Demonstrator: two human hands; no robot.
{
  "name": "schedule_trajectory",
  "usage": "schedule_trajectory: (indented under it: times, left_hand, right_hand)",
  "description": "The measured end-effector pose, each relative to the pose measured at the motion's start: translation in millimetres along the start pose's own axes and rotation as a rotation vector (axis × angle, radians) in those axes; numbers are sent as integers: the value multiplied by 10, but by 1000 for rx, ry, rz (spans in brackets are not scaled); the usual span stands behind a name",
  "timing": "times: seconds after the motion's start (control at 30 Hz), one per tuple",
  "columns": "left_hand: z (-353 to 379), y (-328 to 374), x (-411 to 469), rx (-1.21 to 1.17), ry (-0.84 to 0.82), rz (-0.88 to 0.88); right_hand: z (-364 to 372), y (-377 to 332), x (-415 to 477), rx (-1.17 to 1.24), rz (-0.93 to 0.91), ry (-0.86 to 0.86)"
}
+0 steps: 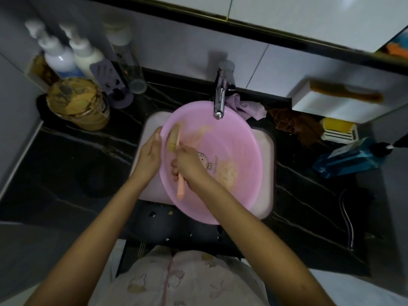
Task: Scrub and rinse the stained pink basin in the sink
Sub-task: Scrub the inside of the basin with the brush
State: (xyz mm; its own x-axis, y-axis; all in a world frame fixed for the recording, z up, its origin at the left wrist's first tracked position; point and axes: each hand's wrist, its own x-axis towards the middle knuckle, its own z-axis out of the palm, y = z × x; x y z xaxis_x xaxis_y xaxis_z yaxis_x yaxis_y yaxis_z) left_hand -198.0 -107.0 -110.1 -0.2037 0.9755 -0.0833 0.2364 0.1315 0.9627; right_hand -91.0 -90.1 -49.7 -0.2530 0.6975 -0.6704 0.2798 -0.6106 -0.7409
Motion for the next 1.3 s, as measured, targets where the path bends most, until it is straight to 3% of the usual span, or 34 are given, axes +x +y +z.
schedule_trajectory:
  times: [0.17,0.27,0.37,0.53,0.73,0.9,1.0,1.1,1.3]
  left_hand:
    - [10,-32,-43,-16,5,-13]
    - [80,-42,-83,-34,-5,-1]
    - [204,32,-74,-18,37,-8]
    - [102,-25,-62,-30,47,-36]
    - [225,47,-107,-39,24,-24]
    - [61,-58,-119,13,58,-32]
    - [60,-57,-185,17,48,-41]
    - [13,-79,-202,34,7,-28]
    - [-104,-224,-213,79,-21,-31]
  right_hand:
    - [-66,451,-483,-407,-17,-199]
    - [-69,314,-201,-504,-99,-52]
    - [31,185,61,-432,-90,73]
    - [-202,546,-514,-627,-57,-176]
    - [-85,-46,66,-280,-80,66]
    - [-46,456,-441,-406,-25,-188]
    - [32,435,-99,-229,-91,-1]
    - [143,394,116,-158,-324,172]
    - [-161,527,302,-727,-489,218]
